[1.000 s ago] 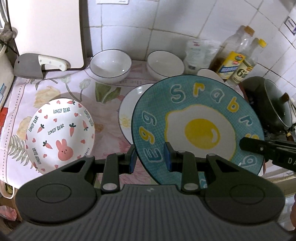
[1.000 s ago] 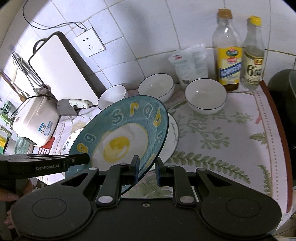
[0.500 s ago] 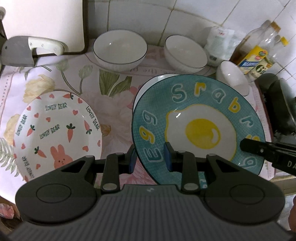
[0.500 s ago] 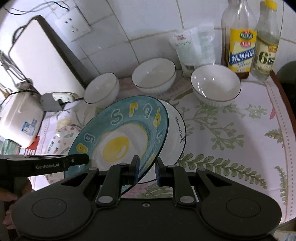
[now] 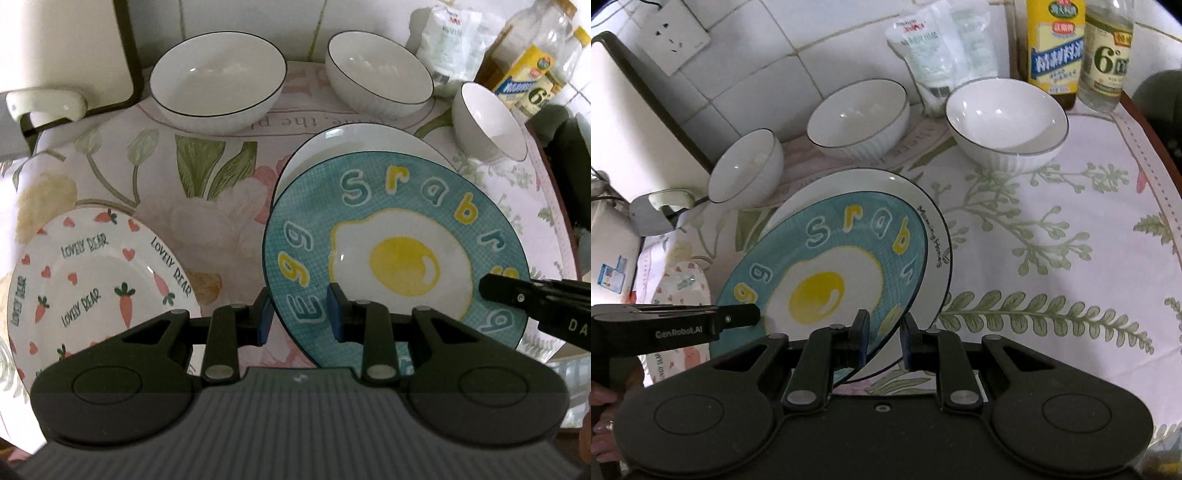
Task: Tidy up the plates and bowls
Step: 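Carry the blue egg plate onto the white sun plate, then release the blue egg plate and move the right tool to the bunny plate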
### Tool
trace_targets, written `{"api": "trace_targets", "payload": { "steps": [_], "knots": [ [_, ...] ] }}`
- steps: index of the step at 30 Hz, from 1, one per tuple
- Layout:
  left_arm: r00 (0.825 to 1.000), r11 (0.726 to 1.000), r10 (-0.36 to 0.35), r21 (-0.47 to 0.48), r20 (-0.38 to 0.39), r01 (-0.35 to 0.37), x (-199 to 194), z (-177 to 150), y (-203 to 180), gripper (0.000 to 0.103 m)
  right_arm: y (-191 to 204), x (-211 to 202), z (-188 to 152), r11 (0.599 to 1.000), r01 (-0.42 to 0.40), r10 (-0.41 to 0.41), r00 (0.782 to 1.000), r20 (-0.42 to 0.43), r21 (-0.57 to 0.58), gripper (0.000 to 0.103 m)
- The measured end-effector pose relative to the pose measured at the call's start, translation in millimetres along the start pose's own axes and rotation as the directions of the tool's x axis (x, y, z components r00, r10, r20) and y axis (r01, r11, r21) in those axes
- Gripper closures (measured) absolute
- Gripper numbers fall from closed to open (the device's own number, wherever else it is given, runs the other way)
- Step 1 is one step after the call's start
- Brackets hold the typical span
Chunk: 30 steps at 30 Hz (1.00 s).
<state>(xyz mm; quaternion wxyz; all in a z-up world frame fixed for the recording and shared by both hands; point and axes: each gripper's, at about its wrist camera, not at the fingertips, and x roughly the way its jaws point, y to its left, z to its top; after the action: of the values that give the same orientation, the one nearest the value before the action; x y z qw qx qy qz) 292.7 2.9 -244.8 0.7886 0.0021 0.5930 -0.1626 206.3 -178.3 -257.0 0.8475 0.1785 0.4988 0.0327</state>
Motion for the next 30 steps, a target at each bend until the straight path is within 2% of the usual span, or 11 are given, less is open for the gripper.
{"api": "trace_targets", "payload": {
  "steps": [5,11,14,18,21,27,30],
  "knots": [
    [1.000,1.000,-0.005,0.002,-0.004,0.005,5,4,2,0.074,4,2,-1,1.000,0.031,-0.031,0.999,0.021,-0.003,0.081],
    [0.999,1.000,0.008,0.007,-0.051,-0.007,12,8,1,0.075,17,15,2,0.990,0.122,-0.122,0.992,0.007,-0.065,0.075],
    [0.997,0.999,0.033,0.043,-0.068,-0.030,15,9,-6,0.075,20,19,5,0.983,0.162,-0.162,0.987,0.008,-0.090,0.073],
    [0.996,0.997,0.050,0.058,-0.075,-0.045,21,8,-12,0.075,23,24,8,0.968,0.219,-0.219,0.976,0.012,-0.120,0.072],
    [0.996,0.995,0.060,0.081,-0.063,-0.055,21,6,-16,0.076,29,32,5,0.932,0.308,-0.307,0.951,0.033,-0.189,0.072],
    [0.995,0.993,0.084,0.094,-0.058,-0.078,18,5,-20,0.076,31,35,3,0.913,0.335,-0.330,0.942,0.064,-0.234,0.072],
    [0.993,0.990,0.108,0.102,-0.049,-0.102,9,3,-21,0.075,28,24,3,0.938,0.285,-0.278,0.958,0.064,-0.199,0.072]
  ]
}}
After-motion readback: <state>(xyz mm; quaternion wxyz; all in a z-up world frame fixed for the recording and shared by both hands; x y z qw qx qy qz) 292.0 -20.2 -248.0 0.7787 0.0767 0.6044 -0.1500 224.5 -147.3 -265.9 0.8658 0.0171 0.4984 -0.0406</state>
